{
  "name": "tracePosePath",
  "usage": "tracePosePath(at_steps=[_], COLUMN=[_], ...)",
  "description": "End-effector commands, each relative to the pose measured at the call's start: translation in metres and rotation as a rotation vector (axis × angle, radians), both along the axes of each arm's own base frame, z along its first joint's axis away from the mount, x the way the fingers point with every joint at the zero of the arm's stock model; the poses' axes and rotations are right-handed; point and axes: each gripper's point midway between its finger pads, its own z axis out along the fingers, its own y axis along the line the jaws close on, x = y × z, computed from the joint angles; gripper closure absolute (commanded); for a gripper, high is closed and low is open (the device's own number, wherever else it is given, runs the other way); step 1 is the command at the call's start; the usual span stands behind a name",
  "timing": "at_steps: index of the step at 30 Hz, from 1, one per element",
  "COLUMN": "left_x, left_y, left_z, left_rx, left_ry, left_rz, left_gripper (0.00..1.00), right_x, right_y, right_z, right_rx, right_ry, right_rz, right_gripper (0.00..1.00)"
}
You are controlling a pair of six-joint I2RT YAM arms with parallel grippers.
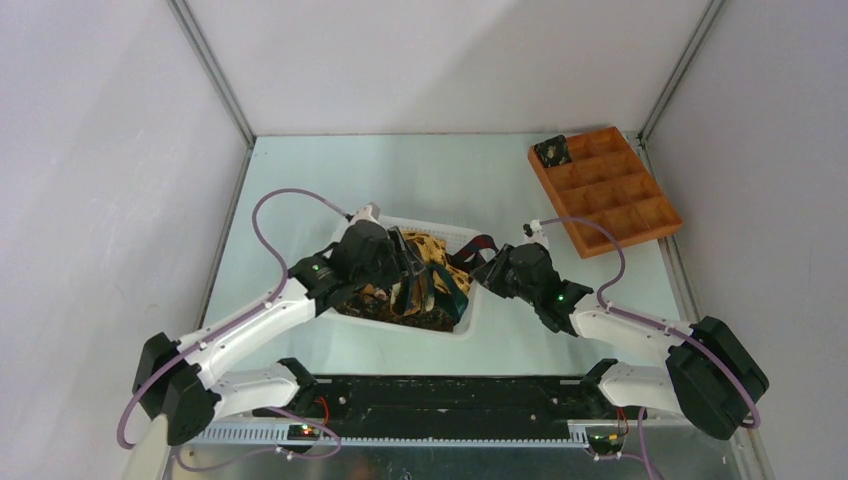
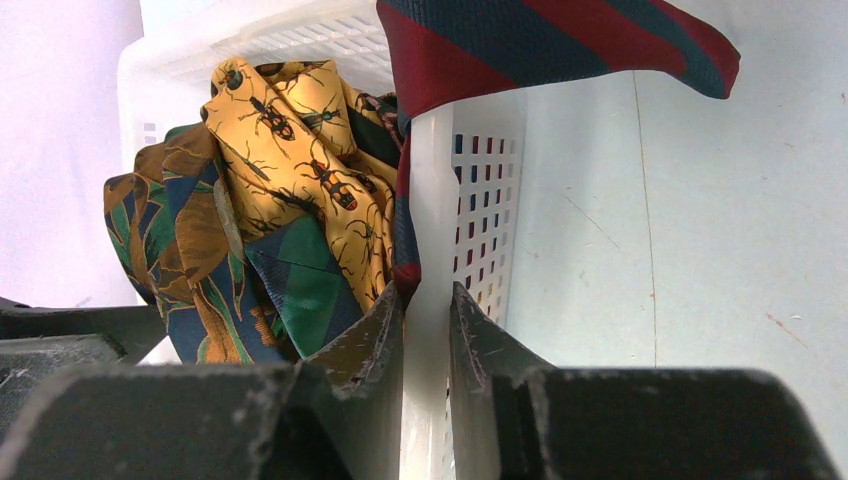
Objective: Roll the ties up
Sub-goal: Pick up the tie from the bin.
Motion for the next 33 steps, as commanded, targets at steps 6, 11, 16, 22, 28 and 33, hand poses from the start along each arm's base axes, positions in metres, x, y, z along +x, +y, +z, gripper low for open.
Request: tracePosePath(at_steps=[6, 11, 16, 22, 28, 33], left_x=[0.010, 0.014, 0.022, 0.028, 0.029, 0.031], left_y=[-0.016, -0.020, -0.027, -0.032, -0.027, -0.015], left_z=[-0.011, -0.025, -0.035, -0.041, -0.026, 0.029], left_rx=[-0.011, 0.009, 0.024, 0.033, 0.046, 0.029], left_ry=[0.004, 0.023, 0.029, 0.027, -0.002, -0.110], left_rz=[-0.022, -0.025, -0.036, -0.046, -0.038, -0.023], left_gripper=[0.36, 0.36, 0.39, 0.57, 0.94, 1.00], right_x=[-0.009, -0.009, -0.009, -0.009, -0.008, -0.008], right_y=[-0.022, -0.022, -0.023, -0.025, -0.026, -0.026], right_z=[-0.033, -0.032, -0.032, -0.032, -0.032, -0.031], right_rx=[-0.135, -0.134, -0.137, -0.139, -0.145, -0.145], right_ry=[0.064, 0.062, 0.064, 0.064, 0.061, 0.059], right_rz=[-0.024, -0.025, -0.029, -0.032, -0.036, -0.034], right_gripper=[0.87, 0.87, 0.87, 0.87, 0.87, 0.87])
